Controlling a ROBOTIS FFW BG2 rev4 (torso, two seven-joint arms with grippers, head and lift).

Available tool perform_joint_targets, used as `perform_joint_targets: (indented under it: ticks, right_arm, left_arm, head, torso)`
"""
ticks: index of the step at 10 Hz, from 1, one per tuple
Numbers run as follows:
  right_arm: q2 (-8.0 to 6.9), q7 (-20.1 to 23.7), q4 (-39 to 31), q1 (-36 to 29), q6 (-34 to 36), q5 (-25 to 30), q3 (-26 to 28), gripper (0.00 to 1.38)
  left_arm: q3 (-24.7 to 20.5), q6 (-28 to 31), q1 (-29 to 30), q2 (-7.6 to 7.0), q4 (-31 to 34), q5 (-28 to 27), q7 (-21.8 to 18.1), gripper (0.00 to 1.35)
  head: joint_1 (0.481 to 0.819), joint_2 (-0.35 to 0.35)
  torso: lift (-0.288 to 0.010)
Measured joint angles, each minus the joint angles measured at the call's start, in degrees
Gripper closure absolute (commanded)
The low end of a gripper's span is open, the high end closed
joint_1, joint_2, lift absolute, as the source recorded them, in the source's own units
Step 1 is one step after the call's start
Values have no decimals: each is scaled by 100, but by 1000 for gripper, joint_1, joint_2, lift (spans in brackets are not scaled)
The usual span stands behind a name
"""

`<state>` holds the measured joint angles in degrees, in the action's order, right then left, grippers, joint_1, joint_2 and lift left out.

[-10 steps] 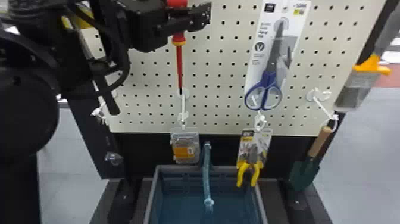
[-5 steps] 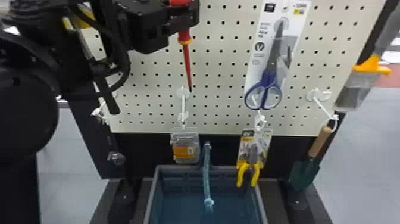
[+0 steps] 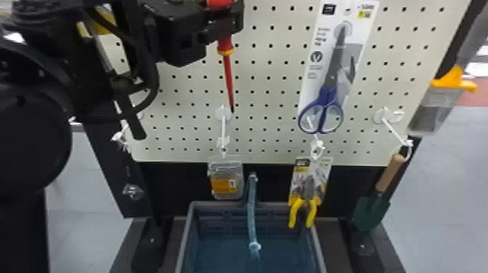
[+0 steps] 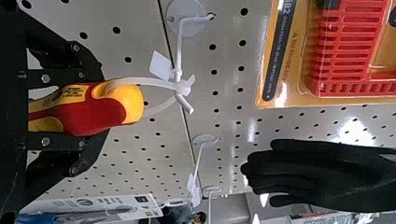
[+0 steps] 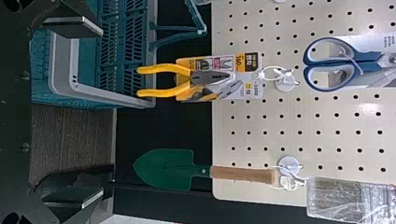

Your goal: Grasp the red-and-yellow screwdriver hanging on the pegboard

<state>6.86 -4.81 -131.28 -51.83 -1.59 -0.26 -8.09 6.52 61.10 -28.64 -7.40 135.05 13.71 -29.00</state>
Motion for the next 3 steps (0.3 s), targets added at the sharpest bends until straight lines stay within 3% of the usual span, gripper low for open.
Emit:
perform_joint_targets:
  ticks: [3]
  right_arm:
    - [0,0,0,0,4,0,-2,110]
  left_arm:
    - [25,7,-11,-7,2,-33,0,1151]
  head:
    - [549,0]
  torso:
    - [-100]
